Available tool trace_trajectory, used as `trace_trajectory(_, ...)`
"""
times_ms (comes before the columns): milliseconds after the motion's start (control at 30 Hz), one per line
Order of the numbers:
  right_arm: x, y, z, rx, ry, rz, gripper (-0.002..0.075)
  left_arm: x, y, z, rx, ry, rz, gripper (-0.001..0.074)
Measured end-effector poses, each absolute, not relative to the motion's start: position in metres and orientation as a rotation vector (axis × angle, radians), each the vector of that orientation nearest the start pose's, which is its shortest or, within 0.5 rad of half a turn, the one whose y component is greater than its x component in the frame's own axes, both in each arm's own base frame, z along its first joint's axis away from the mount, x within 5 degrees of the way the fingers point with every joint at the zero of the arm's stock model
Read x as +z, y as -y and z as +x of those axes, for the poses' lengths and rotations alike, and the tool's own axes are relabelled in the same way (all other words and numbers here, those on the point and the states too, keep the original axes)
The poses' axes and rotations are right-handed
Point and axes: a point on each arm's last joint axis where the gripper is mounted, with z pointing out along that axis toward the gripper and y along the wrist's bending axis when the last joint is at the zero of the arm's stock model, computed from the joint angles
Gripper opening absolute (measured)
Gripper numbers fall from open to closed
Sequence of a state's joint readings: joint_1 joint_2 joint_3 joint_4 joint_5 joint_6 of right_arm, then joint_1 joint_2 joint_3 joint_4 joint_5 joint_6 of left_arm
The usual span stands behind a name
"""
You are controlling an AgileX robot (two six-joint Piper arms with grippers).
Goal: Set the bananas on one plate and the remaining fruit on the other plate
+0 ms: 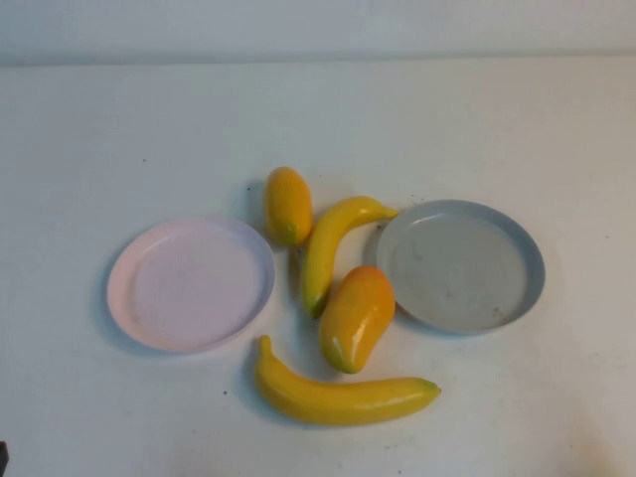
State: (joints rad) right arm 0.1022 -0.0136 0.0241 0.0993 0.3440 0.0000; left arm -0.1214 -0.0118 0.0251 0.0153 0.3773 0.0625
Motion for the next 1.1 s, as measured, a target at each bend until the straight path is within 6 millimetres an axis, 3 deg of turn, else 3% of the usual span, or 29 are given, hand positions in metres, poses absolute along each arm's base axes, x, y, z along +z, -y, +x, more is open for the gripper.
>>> trace_trajectory(1100,0.175,-0.0085,0.0526,0.168,-1.839,-0.032,-0.0015,0.1751,0.0083,0.0529,-0.111,-1.83,0.116,-0.0005)
